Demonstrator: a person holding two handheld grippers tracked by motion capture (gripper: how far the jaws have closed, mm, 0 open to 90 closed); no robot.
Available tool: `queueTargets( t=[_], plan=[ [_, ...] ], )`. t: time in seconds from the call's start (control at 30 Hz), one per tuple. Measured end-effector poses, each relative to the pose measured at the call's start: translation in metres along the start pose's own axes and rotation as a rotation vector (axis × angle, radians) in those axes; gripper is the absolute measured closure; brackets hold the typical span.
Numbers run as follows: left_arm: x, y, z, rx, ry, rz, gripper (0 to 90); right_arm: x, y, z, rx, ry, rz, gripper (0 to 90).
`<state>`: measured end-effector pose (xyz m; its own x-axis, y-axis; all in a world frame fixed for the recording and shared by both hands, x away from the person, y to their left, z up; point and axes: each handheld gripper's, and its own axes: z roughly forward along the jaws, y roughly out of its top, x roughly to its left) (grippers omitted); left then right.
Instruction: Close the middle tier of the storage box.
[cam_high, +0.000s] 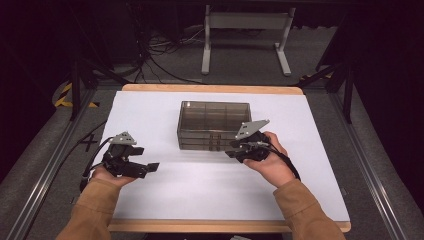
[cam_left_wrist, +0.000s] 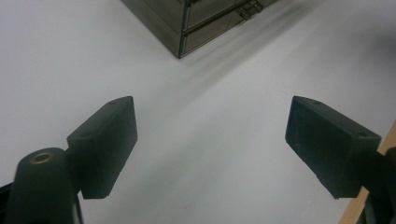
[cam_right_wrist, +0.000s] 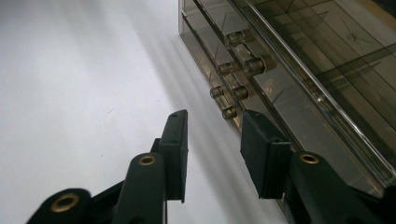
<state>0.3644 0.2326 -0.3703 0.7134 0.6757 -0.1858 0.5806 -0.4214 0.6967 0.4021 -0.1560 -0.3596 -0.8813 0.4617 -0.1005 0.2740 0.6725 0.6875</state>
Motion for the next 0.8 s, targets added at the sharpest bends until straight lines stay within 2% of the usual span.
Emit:
queueTargets(
  t=[0.17,0.23,0.4,0.8],
  plan=[
    [0.001,0.000,-0.003,-0.006,-0.011,0.006,16.9,-0.002,-0.005,-0.008,0.000,0.008,0.016,58.0],
    [0.002,0.000,-0.003,0.002,-0.017,0.014,16.5,-0.003,-0.009,-0.012,0.005,0.020,0.029,53.0],
    [0.004,0.000,-0.005,-0.003,-0.017,0.007,14.5,-0.006,-0.016,-0.017,-0.014,0.008,0.053,39.3],
    [0.008,-0.001,-0.005,-0.001,-0.053,-0.003,8.3,-0.013,-0.033,-0.034,-0.023,0.016,0.075,29.1]
  ],
)
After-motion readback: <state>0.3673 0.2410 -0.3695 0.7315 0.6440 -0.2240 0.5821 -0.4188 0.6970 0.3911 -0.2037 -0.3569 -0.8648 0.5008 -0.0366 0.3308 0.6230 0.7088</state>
